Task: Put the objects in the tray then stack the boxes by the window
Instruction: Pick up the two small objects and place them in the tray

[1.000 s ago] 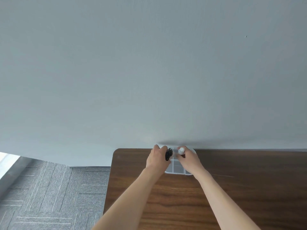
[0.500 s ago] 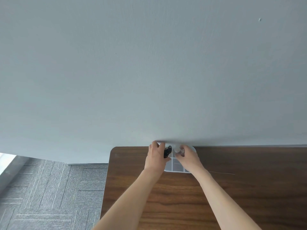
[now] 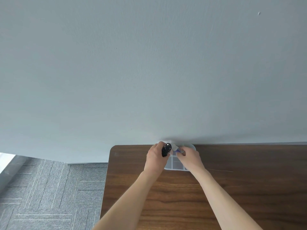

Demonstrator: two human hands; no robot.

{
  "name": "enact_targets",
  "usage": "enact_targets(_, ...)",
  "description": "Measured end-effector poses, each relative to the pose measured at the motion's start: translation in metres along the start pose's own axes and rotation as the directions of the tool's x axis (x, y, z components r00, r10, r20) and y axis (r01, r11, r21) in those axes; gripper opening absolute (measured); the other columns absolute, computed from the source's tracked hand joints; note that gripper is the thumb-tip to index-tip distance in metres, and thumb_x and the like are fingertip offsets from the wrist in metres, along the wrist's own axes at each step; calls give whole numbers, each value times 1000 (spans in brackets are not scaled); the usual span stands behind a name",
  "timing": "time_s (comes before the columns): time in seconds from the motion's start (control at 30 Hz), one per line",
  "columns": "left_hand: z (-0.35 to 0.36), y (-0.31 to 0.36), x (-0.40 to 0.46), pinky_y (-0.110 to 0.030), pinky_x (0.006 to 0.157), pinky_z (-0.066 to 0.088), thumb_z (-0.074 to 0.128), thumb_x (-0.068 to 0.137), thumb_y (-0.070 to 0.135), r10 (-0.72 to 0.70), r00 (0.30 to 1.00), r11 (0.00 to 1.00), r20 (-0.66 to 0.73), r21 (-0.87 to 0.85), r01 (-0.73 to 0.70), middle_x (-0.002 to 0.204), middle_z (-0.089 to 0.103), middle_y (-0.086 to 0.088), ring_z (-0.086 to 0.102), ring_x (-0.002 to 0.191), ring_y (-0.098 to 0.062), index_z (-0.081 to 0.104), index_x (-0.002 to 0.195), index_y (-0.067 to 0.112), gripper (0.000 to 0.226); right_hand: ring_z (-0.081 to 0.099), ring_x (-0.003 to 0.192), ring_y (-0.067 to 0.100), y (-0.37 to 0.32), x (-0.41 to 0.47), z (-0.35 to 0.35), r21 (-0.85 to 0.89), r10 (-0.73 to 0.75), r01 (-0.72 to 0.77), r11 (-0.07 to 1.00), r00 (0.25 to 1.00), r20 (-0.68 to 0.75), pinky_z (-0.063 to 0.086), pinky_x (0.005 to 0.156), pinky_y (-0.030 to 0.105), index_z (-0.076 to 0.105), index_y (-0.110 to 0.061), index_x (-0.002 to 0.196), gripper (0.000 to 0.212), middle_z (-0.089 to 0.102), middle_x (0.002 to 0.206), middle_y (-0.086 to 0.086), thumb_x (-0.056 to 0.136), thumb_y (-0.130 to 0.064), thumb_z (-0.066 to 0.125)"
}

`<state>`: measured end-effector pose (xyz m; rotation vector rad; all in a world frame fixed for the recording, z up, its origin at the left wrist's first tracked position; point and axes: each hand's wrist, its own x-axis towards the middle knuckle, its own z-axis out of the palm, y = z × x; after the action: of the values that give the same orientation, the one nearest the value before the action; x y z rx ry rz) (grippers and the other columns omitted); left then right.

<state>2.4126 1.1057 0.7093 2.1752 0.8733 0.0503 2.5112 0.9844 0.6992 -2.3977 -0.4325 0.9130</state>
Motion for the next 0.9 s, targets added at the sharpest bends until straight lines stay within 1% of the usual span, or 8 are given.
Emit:
enact_targets(0.1,-2,1,0,-23,63,34,67,82,14,-39,999,998,-8,-40,39,79,53,3,49,74,-18,59,96,11,16,64,83,16,-3,3,-2,-18,-56,56,998,998,0,55,75,33,65,-22,116,23,71,97,-2,96,-29,57)
enact_targets(0.2,-4,0,-4,-22,68,36,67,84,17,-77,997,996,-8,-45,76,92,54,0,49,81,-17,56,107,15,26,59,75,11,-7,3,-5,30,-13,14,999,1000,-11,44,58,25,54,-19,113,25,61,88,-2,94,-32,62)
enact_targets(0.27,-7,-1,-7,-24,72,36,66,84,18,-110,994,993,3,-36,110,99,56,0,50,87,-17,52,112,16,32,59,75,12,-7,0,-8,60,6,-4,998,1000,-24,40,55,23,54,-16,106,23,60,87,0,93,-33,63)
enact_targets(0.4,-16,-2,-18,-27,66,40,70,82,27,-133,991,990,15,-44,133,94,62,1,57,83,-21,44,102,18,34,61,79,8,2,-17,-13,99,12,-11,995,1000,-8,42,56,20,61,-20,105,18,64,91,-3,91,-31,65)
enact_targets(0.5,-24,-6,-31,-30,56,40,66,83,43,-106,993,990,44,96,101,85,66,3,61,73,-23,42,99,21,36,60,79,2,12,-29,-14,112,31,-32,993,999,10,41,59,16,66,-21,99,13,66,90,-5,88,-27,67)
enact_targets(0.57,-26,-10,-37,-33,58,46,64,83,48,-75,994,980,77,192,59,83,65,5,62,73,-23,45,97,22,35,60,80,1,14,-35,-13,91,34,-36,995,999,23,42,61,13,68,-20,98,12,66,90,-6,87,-25,69)
enact_targets(0.7,-23,-8,-37,-39,74,54,67,80,47,-70,990,975,121,218,42,94,60,2,61,83,-22,59,101,18,36,64,88,11,8,-35,-11,39,24,-26,999,998,52,46,70,20,68,-19,101,17,68,95,-5,85,-21,70)
enact_targets(0.9,-13,-5,-33,-35,77,49,66,86,29,-60,986,988,155,151,37,102,60,-6,59,91,-26,63,111,15,29,61,88,11,3,-38,-9,3,-19,18,1000,998,66,44,66,17,66,-23,111,25,65,103,-3,86,-22,70)
